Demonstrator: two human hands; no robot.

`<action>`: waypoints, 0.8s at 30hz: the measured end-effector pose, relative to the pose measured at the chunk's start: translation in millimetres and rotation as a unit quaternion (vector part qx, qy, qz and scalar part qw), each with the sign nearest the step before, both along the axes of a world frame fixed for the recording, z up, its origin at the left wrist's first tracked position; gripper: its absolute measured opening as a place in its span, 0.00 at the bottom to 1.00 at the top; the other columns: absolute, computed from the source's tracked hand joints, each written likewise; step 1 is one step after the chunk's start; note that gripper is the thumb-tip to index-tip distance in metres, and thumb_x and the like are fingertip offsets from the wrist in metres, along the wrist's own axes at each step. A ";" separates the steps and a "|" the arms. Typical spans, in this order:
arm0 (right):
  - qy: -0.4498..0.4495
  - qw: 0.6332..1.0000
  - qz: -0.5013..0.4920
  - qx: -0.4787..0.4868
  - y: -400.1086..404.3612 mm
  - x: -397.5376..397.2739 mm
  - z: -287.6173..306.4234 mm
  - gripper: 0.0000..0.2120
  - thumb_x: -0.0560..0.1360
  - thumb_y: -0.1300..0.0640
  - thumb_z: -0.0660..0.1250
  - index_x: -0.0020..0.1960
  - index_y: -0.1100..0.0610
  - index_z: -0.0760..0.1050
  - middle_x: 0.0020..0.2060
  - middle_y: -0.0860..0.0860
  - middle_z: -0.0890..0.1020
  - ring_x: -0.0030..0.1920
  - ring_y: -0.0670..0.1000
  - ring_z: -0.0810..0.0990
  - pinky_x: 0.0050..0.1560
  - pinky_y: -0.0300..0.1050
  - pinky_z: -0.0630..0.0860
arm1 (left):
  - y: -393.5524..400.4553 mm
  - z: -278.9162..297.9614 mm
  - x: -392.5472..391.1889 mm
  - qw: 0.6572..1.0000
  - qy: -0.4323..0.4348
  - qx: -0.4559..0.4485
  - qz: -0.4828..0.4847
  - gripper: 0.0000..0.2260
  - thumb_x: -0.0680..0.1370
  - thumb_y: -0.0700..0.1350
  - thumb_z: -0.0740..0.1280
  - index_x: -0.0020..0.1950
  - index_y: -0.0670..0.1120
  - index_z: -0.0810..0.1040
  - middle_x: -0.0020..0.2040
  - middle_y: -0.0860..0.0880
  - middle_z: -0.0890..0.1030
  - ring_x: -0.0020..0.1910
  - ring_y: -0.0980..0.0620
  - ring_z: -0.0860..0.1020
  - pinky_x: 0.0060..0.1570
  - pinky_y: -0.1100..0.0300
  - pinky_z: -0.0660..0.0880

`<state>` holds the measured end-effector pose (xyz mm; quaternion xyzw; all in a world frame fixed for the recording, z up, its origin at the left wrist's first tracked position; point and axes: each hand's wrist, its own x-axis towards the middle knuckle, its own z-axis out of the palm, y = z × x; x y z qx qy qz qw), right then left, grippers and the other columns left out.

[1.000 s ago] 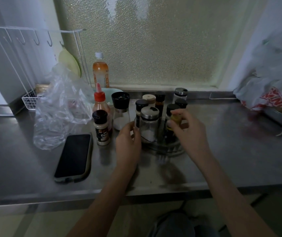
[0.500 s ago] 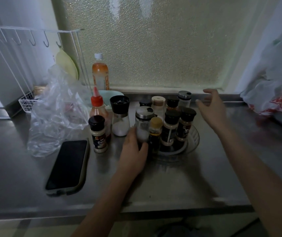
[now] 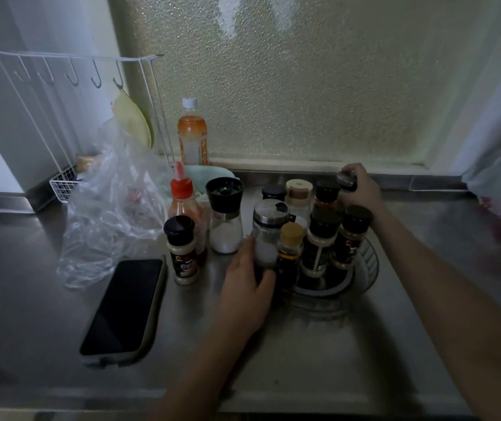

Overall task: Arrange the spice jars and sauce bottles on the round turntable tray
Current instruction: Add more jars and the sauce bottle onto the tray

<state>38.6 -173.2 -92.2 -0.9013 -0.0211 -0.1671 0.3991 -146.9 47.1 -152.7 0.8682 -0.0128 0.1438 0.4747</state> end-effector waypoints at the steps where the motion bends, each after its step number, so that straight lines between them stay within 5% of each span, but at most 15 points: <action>1: -0.022 1.000 -0.004 0.019 -0.5 -7.2 1.1 0.22 0.70 0.58 0.71 0.61 0.56 0.69 0.57 0.58 0.78 0.58 0.60 0.76 0.55 0.50 0.72 | -0.1 0.6 -0.4 1.000 0.000 -0.001 -0.002 0.28 0.78 0.43 0.61 0.76 0.46 0.55 0.75 0.46 0.64 0.73 0.50 0.62 0.71 0.56 0.60; 5: -0.129 0.977 -0.077 0.151 -12.5 -52.4 14.7 0.21 0.70 0.50 0.71 0.60 0.50 0.70 0.55 0.48 0.76 0.56 0.51 0.76 0.53 0.43 0.77 | 0.4 -0.6 -0.1 1.000 0.005 0.001 -0.001 0.28 0.77 0.44 0.61 0.76 0.46 0.55 0.72 0.44 0.67 0.69 0.46 0.68 0.68 0.50 0.66; 8: -0.127 0.966 -0.066 0.214 -24.1 -89.0 24.5 0.20 0.71 0.48 0.71 0.61 0.46 0.71 0.57 0.46 0.75 0.56 0.49 0.76 0.42 0.34 0.80 | -0.2 -0.4 -1.1 1.000 0.006 -0.004 -0.002 0.28 0.77 0.45 0.61 0.75 0.46 0.56 0.70 0.43 0.70 0.66 0.44 0.71 0.65 0.47 0.69; 11: -0.087 0.978 0.002 0.191 -21.9 -108.8 22.6 0.18 0.71 0.48 0.70 0.60 0.42 0.71 0.55 0.41 0.75 0.58 0.50 0.76 0.51 0.54 0.81 | -0.3 1.4 -1.9 1.000 0.016 -0.009 -0.003 0.27 0.77 0.45 0.61 0.75 0.45 0.56 0.71 0.42 0.70 0.67 0.44 0.70 0.66 0.49 0.68; 14: -0.049 0.980 0.059 0.183 -9.1 -116.6 17.9 0.18 0.74 0.52 0.69 0.62 0.46 0.70 0.52 0.37 0.73 0.54 0.48 0.77 0.43 0.45 0.80 | 0.4 4.5 -4.2 1.000 0.017 -0.009 -0.003 0.27 0.78 0.45 0.61 0.75 0.45 0.57 0.70 0.42 0.70 0.67 0.44 0.70 0.65 0.52 0.68; 16: -0.022 0.983 0.095 0.158 -3.9 -115.8 14.0 0.18 0.74 0.54 0.69 0.62 0.46 0.70 0.56 0.44 0.75 0.52 0.48 0.77 0.40 0.41 0.78 | 0.8 6.0 -6.1 1.000 0.019 -0.012 -0.004 0.26 0.78 0.46 0.60 0.75 0.45 0.57 0.71 0.43 0.70 0.68 0.45 0.69 0.64 0.55 0.67; 24: 0.035 0.984 0.160 0.069 8.7 -113.9 19.4 0.18 0.75 0.57 0.67 0.65 0.52 0.71 0.56 0.46 0.75 0.53 0.45 0.75 0.49 0.36 0.72 | 2.0 1.3 -2.1 1.000 0.020 -0.021 -0.006 0.27 0.78 0.47 0.60 0.75 0.47 0.56 0.69 0.43 0.72 0.65 0.46 0.72 0.61 0.55 0.70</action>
